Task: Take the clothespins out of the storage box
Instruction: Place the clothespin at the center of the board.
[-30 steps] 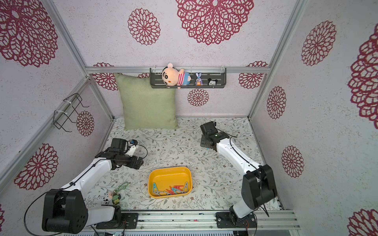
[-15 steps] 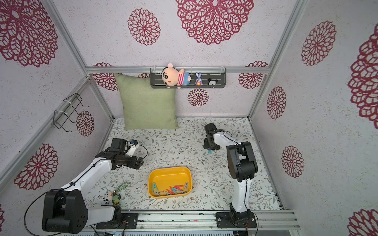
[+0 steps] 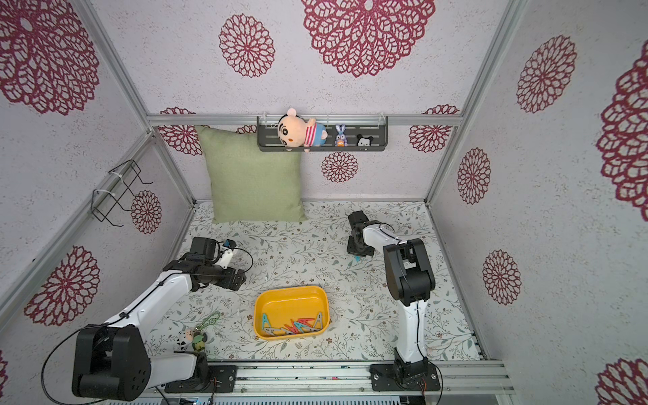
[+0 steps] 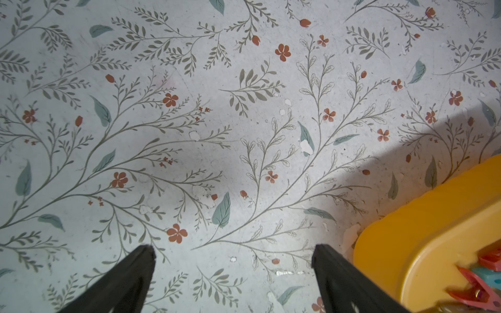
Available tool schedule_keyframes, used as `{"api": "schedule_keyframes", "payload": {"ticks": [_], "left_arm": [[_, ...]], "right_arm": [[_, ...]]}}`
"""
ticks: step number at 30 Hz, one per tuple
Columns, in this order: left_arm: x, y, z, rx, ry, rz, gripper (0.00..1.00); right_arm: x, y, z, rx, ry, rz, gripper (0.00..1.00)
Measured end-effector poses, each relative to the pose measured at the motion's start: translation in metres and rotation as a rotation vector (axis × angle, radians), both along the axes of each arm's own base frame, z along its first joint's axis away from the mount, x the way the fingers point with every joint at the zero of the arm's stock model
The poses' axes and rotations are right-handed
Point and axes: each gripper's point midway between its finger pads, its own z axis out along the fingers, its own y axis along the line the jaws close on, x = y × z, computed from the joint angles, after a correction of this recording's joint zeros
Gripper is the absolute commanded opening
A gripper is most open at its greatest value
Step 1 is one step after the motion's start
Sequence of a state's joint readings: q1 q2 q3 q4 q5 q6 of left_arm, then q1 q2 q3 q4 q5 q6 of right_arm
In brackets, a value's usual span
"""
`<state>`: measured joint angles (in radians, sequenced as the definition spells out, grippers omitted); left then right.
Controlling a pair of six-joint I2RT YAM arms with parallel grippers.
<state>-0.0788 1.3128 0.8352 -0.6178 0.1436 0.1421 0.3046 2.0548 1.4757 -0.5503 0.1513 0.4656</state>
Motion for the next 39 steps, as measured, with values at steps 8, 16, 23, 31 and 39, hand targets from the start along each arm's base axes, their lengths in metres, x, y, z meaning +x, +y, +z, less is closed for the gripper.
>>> {"api": "schedule_keyframes", "payload": {"ticks": [8, 16, 23, 31, 39], "left_arm": [[0.000, 0.000, 0.000, 0.000, 0.000, 0.000, 0.99], [0.000, 0.000, 0.000, 0.000, 0.000, 0.000, 0.99], [0.000, 0.000, 0.000, 0.000, 0.000, 0.000, 0.99], [0.000, 0.000, 0.000, -0.001, 0.000, 0.000, 0.99], [0.000, -0.001, 0.000, -0.001, 0.000, -0.002, 0.99]], "right_arm": [[0.007, 0.000, -0.004, -0.010, -0.005, -0.011, 0.02], [0.012, -0.001, -0.005, -0.022, -0.011, -0.017, 0.07], [0.012, -0.002, -0.005, -0.018, -0.011, -0.031, 0.20], [0.012, -0.001, -0.001, -0.012, -0.015, -0.039, 0.31], [0.010, 0.007, 0.076, 0.033, -0.145, -0.021, 0.32]]}}
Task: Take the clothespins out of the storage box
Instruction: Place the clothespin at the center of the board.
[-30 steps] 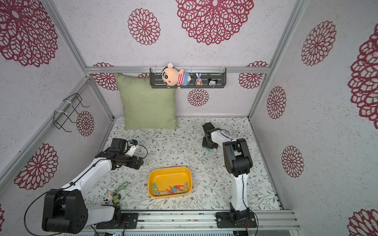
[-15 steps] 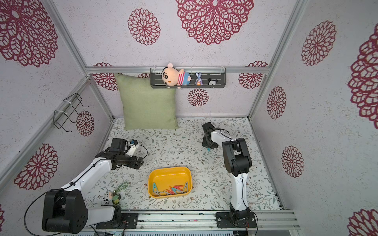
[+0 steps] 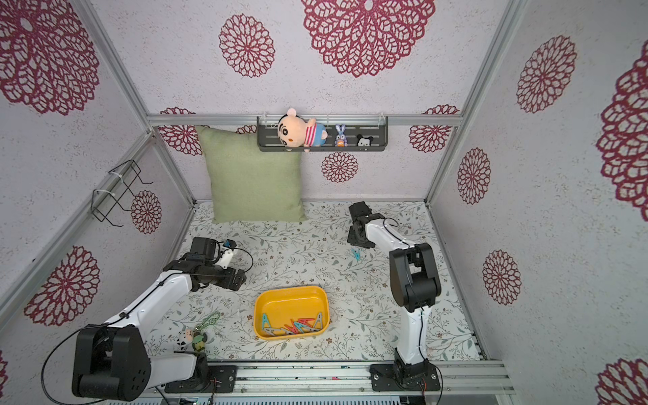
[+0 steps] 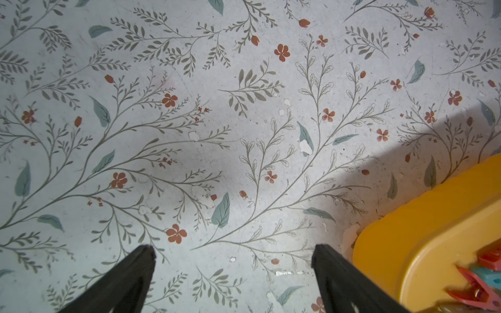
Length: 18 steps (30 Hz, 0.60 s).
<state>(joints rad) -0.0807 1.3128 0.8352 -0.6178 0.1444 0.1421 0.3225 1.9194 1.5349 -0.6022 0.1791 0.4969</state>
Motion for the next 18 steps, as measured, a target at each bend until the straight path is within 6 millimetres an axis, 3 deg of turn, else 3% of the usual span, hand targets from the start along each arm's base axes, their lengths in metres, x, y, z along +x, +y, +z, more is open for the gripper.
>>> {"api": "schedule_keyframes", "payload": {"ticks": [4, 7, 9, 12, 18], "left_arm": [[0.000, -0.001, 0.000, -0.005, 0.000, -0.002, 0.99], [0.000, -0.002, 0.000, -0.013, 0.001, -0.007, 0.99], [-0.001, -0.004, 0.001, -0.022, 0.002, -0.011, 0.99], [-0.001, -0.006, 0.001, -0.031, 0.003, -0.019, 0.99], [-0.006, -0.016, -0.002, -0.076, 0.030, -0.056, 0.99]], "right_arm": [[-0.019, 0.026, 0.080, 0.075, -0.162, 0.070, 0.30], [-0.060, 0.068, 0.126, 0.152, -0.259, 0.197, 0.30], [-0.097, 0.103, 0.143, 0.202, -0.294, 0.314, 0.30], [-0.153, 0.151, 0.138, 0.255, -0.274, 0.478, 0.30], [-0.243, 0.211, 0.065, 0.216, -0.091, 0.694, 0.30]]}}
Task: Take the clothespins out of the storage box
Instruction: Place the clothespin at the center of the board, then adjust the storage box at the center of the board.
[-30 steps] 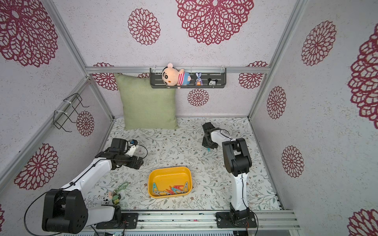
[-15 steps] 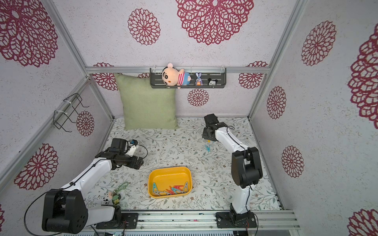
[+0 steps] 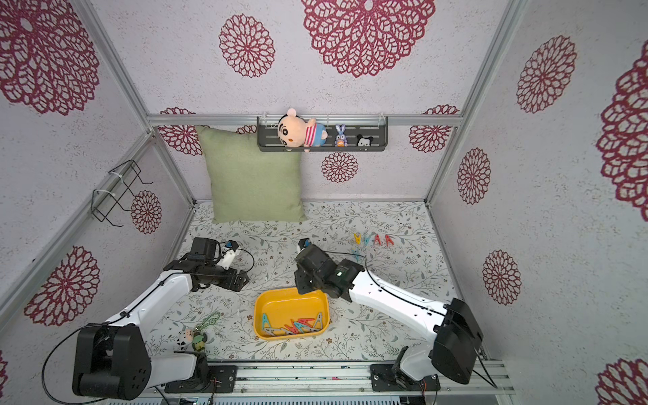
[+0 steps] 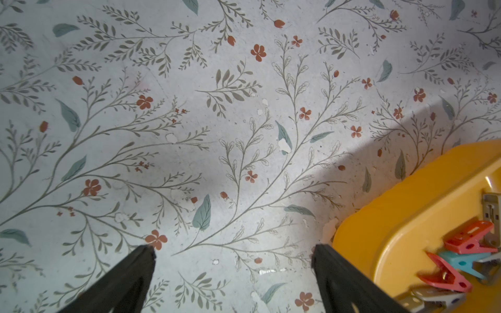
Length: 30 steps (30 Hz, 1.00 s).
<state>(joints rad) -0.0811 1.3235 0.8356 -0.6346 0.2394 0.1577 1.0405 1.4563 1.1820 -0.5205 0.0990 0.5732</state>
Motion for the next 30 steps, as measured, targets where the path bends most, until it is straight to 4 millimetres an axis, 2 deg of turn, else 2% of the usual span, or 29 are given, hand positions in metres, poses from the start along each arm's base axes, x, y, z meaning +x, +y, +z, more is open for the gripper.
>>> {"api": "schedule_keyframes", "payload": {"ticks": [4, 8, 13, 19, 22, 25, 30], "left_arm": [[-0.006, -0.011, 0.000, -0.040, 0.039, -0.066, 0.99], [-0.002, -0.019, 0.001, -0.067, 0.055, -0.101, 0.99], [-0.003, -0.025, -0.005, -0.093, 0.085, -0.117, 0.98], [-0.009, -0.032, -0.006, -0.109, 0.100, -0.155, 0.98], [-0.020, -0.040, -0.007, -0.107, 0.126, -0.220, 0.98], [-0.034, -0.055, -0.007, -0.082, 0.150, -0.320, 0.96], [-0.052, -0.074, -0.011, -0.027, 0.166, -0.444, 0.91]], "right_arm": [[-0.038, 0.032, -0.030, -0.048, 0.037, 0.106, 0.31], [-0.055, 0.047, -0.048, -0.040, 0.041, 0.150, 0.32], [-0.057, 0.037, -0.068, -0.083, 0.054, 0.143, 0.32], [-0.056, 0.016, -0.079, -0.182, 0.060, 0.112, 0.32], [-0.053, 0.008, -0.079, -0.200, 0.045, 0.076, 0.32], [-0.046, -0.004, -0.070, -0.174, 0.015, 0.020, 0.31], [-0.030, -0.026, -0.030, -0.007, -0.057, -0.096, 0.31]]}}
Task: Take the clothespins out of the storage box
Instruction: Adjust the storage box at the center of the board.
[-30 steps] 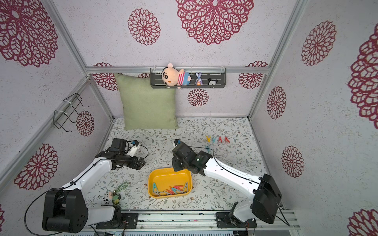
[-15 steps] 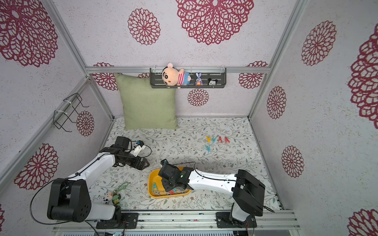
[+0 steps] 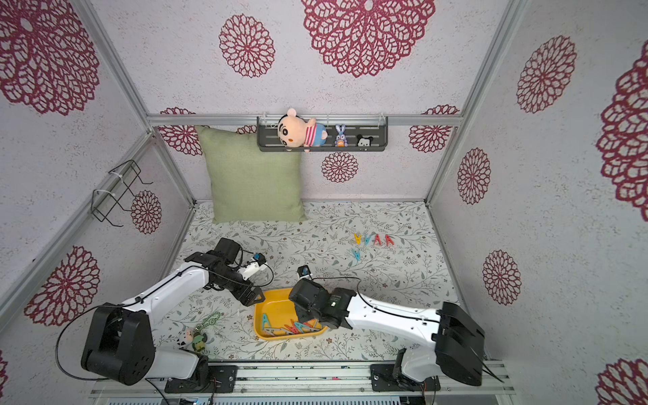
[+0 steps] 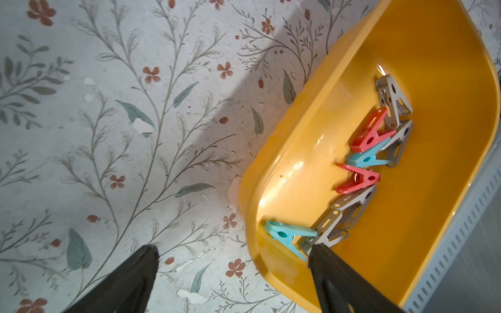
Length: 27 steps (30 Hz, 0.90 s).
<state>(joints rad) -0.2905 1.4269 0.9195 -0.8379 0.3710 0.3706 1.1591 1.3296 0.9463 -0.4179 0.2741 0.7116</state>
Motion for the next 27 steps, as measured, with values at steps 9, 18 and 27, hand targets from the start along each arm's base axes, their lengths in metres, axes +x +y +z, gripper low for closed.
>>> {"api": "schedule_keyframes", "payload": {"ticks": [9, 18, 27], "left_arm": [[-0.004, -0.021, -0.008, 0.044, 0.010, -0.090, 0.66], [-0.003, -0.028, -0.022, 0.061, 0.083, -0.096, 0.18], [-0.004, -0.035, -0.020, 0.039, 0.132, -0.110, 0.00]], "right_arm": [[0.011, -0.025, 0.034, 0.201, -0.064, -0.110, 0.31], [0.011, -0.027, 0.039, 0.232, -0.076, -0.121, 0.30], [0.011, -0.027, 0.039, 0.246, -0.081, -0.120, 0.30]]}}
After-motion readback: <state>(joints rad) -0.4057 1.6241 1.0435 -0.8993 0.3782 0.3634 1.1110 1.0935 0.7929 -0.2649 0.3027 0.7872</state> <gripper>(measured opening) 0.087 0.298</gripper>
